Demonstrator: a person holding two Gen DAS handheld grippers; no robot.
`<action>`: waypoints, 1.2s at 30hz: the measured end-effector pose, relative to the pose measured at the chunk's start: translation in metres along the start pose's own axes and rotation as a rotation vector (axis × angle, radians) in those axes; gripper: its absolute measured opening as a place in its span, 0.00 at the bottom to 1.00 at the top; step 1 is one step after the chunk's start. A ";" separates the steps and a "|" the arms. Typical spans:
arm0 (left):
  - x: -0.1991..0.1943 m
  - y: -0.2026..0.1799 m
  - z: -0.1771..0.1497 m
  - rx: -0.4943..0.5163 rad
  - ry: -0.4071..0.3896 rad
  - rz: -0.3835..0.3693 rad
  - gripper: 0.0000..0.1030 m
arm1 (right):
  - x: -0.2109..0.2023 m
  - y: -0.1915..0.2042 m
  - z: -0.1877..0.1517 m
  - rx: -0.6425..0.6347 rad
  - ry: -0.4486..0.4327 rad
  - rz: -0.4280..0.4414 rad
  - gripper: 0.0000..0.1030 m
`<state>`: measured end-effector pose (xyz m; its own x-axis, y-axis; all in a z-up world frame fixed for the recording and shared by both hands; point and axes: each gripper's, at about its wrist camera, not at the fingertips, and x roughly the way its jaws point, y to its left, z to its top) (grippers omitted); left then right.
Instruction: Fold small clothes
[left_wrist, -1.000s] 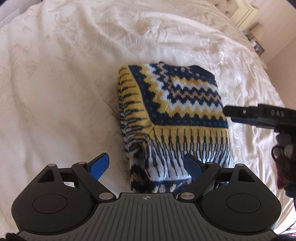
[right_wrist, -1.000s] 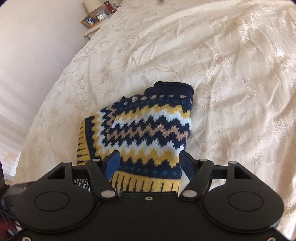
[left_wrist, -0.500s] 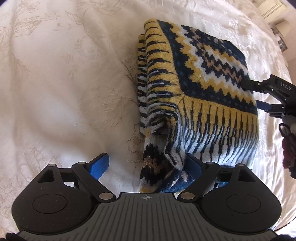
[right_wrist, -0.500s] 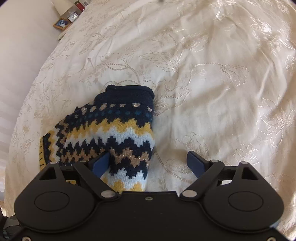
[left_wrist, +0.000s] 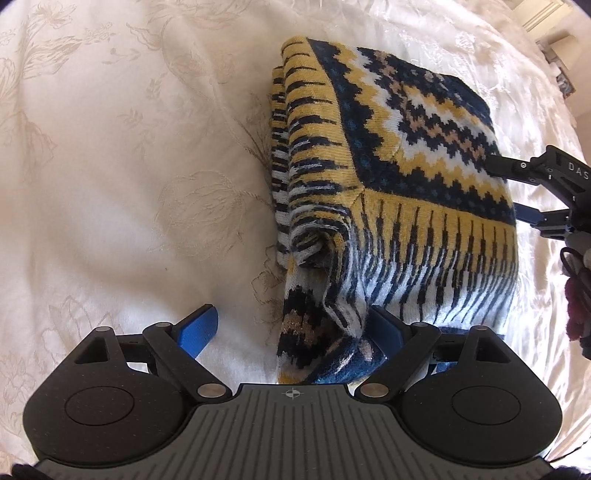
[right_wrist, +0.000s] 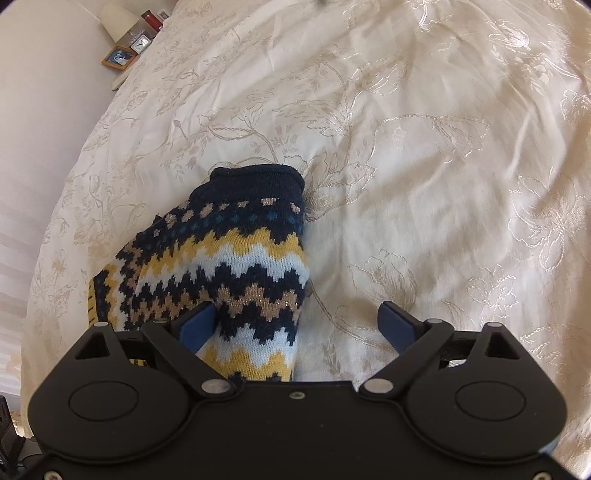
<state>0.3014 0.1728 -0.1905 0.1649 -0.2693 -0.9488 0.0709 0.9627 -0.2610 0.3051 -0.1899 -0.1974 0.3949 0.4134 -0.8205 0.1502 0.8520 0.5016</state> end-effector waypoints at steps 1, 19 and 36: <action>0.000 0.000 -0.001 0.000 -0.001 -0.007 0.85 | -0.002 0.000 -0.002 0.003 -0.001 0.002 0.92; -0.010 0.004 -0.039 0.078 0.030 -0.135 0.85 | -0.029 -0.013 -0.098 -0.003 0.131 -0.014 0.96; -0.012 0.012 -0.014 0.050 -0.066 0.033 0.86 | -0.026 0.000 -0.123 -0.161 0.195 -0.135 0.98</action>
<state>0.2861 0.1878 -0.1850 0.2326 -0.2399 -0.9425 0.1130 0.9692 -0.2189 0.1832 -0.1613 -0.2093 0.1972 0.3334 -0.9219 0.0378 0.9371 0.3470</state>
